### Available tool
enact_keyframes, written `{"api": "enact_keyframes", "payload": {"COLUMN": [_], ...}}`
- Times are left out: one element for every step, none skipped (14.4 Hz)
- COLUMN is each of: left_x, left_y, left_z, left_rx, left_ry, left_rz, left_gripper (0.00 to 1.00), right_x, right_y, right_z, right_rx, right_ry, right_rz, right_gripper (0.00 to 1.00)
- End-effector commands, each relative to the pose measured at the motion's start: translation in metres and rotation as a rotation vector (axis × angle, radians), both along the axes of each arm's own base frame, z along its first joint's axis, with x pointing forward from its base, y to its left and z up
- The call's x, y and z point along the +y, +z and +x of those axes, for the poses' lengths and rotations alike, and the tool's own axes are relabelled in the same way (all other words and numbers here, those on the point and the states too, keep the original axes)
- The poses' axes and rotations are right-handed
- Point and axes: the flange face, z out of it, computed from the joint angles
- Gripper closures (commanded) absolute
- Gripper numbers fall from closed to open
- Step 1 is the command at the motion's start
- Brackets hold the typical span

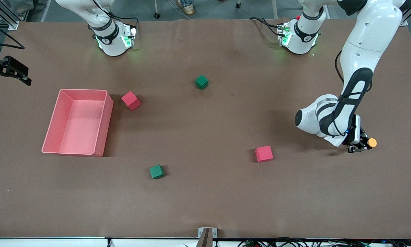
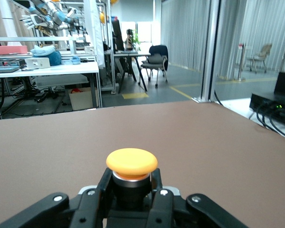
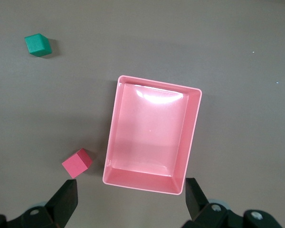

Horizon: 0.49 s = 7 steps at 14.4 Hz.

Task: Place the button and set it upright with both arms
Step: 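Lower the held button upright onto the table with the left gripper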

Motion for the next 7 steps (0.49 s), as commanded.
{"api": "enact_keyframes", "payload": {"left_x": [0.006,0.005,0.006,0.008,0.008,0.007,0.007], "left_y": [-0.019,-0.028,-0.035,-0.039,-0.047,-0.055,-0.058], "left_z": [-0.006,-0.009,-0.011,-0.013,-0.016,-0.019,-0.021], "left_rx": [-0.062,-0.077,-0.09,-0.092,-0.096,-0.096,-0.1], "left_ry": [0.001,0.001,-0.008,-0.009,-0.006,-0.006,-0.003], "left_rz": [0.047,0.043,0.046,0.053,0.051,0.048,0.05], "left_gripper": [1.0,1.0,1.0,1.0,1.0,1.0,1.0], "right_x": [0.001,0.001,0.001,0.001,0.001,0.0,0.001], "right_y": [0.002,0.003,0.003,0.003,0.003,0.001,-0.003], "right_z": [0.002,0.002,0.003,0.003,0.003,0.005,0.008], "right_rx": [-0.005,-0.007,-0.01,-0.013,-0.013,-0.011,-0.011], "right_ry": [0.009,0.009,0.009,0.012,0.012,0.011,0.012], "right_rz": [-0.001,-0.001,-0.002,-0.003,-0.006,-0.007,-0.006], "right_gripper": [0.0,0.0,0.0,0.0,0.0,0.0,0.0]}}
